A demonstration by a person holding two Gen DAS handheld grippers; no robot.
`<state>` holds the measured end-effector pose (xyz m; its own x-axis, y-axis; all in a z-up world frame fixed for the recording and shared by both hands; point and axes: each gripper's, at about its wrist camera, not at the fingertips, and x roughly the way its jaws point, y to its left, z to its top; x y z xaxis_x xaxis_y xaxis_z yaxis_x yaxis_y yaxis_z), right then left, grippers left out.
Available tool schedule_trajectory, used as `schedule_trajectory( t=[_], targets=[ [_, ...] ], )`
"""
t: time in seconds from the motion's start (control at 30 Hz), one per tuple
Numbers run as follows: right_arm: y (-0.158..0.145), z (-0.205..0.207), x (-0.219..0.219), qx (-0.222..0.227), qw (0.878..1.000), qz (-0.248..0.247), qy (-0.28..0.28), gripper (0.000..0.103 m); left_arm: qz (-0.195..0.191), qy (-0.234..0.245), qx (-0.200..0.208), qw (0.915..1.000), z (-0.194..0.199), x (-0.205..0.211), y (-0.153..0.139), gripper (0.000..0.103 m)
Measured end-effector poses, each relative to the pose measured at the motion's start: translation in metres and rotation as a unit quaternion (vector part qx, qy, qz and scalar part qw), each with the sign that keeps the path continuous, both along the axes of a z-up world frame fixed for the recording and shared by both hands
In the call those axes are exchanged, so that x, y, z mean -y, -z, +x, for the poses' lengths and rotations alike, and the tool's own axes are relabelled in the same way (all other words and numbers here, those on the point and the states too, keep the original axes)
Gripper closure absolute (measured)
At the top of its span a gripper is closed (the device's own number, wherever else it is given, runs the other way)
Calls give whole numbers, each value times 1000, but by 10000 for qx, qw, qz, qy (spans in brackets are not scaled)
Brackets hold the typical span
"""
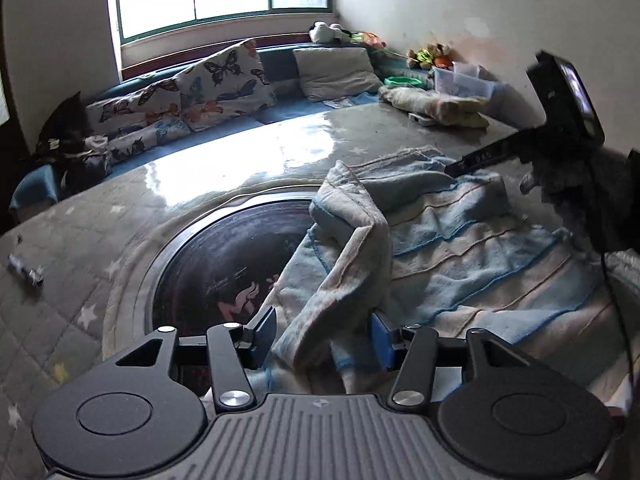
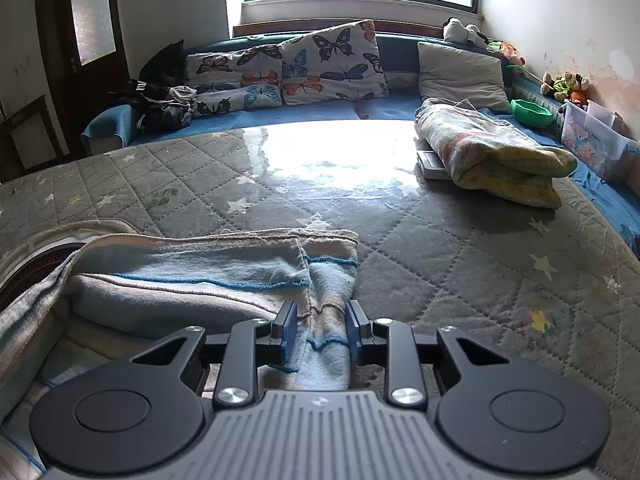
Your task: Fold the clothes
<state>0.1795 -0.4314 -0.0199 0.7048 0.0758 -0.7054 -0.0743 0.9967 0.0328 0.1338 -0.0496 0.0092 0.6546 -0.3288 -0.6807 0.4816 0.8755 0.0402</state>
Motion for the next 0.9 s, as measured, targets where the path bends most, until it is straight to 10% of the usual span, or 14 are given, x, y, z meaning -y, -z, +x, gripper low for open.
schedule_trajectory(
  t=[0.1,0.2,0.47,0.6,0.9],
  targets=[
    [0,0,0,-3,10000,-5,-2,77,33,136,-18,9999,6,-1,1,90],
    [-2,1,-1,16,10000,-37,-23,78,157,159,188,9996,11,-8,-8,95],
    [-11,11,-7,242,9997,-53,7,81,1479,-1059,1509,9717,85,-40,-39,93],
    [-11,15,-10,202,9998,-28,-62,79,1598,-1946,1167,9607,124,-65,-24,62],
    [-3,29,-17,66,9996,-88,-266,76,359,-1712,315,9841,113,-82,-14,64]
  ],
)
